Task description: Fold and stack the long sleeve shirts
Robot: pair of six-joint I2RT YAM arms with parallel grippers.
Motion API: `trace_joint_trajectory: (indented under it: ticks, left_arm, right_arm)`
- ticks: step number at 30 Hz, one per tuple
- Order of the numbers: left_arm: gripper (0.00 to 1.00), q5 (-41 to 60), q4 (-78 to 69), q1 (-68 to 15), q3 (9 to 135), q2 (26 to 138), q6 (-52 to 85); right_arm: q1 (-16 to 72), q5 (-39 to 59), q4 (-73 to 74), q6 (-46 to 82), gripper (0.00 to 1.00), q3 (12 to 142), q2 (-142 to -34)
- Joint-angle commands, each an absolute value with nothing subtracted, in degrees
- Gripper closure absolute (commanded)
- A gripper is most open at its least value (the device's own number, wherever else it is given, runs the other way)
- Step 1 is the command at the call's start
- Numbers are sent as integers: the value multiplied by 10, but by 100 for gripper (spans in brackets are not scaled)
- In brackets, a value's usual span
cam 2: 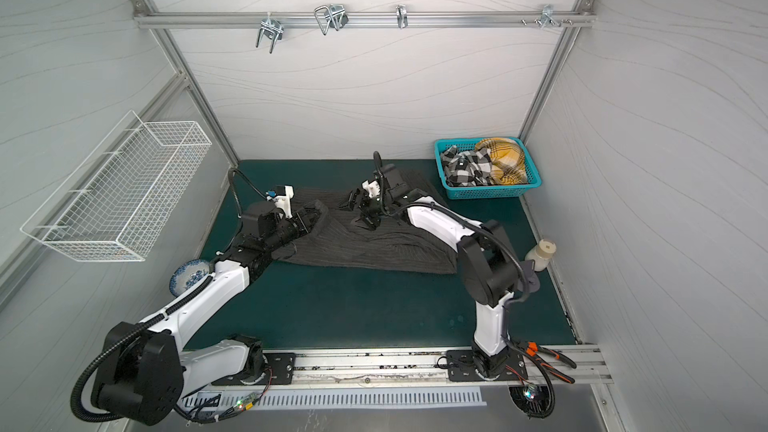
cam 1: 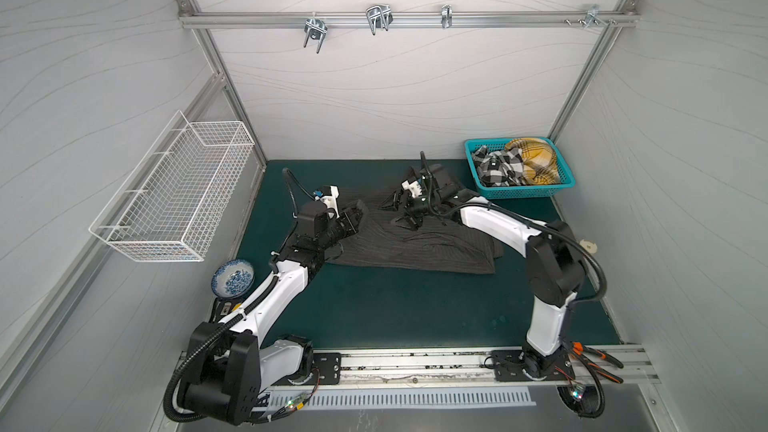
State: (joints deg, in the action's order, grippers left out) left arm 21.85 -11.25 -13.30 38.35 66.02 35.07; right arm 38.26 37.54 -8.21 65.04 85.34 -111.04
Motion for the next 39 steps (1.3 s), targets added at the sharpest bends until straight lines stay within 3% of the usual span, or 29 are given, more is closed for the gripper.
trace_joint_trajectory:
  ticks: [1,10,13,16,21,23,33,34,36,37,38,39]
  left_arm:
    - [100,253,-155,-147,402,632,317]
    - [100,250,-111,-155,409,615,284]
    - [100,247,-100,-155,413,621,278]
    - [100,230,-78,-155,421,629,273]
    - [100,195,-54,-155,431,642,276]
    - [100,175,-43,-155,432,642,285]
    - [100,131,-4,-155,415,632,326]
    - [100,133,-9,-155,410,627,323]
    - [100,144,-18,-156,400,619,324]
    - [100,149,-27,-157,394,613,323]
    - [100,149,-33,-159,388,608,321]
    - [100,149,-38,-162,384,604,316]
  right_arm:
    - [386,421,-29,745,23,889,-1157]
    - [383,450,65,828,24,895,-1199]
    - [387,461,97,849,30,892,-1203]
    - [387,463,104,853,45,880,-1195]
    - [387,458,109,854,89,864,-1181]
    - [388,457,112,854,100,859,-1177]
    - [396,428,132,847,100,819,-1160]
    - [395,426,102,829,96,823,-1156]
    - [394,423,70,805,64,824,-1145]
    - [391,422,62,798,38,821,-1139]
    - [390,423,53,792,23,819,-1134]
    - [389,422,39,785,18,817,-1127]
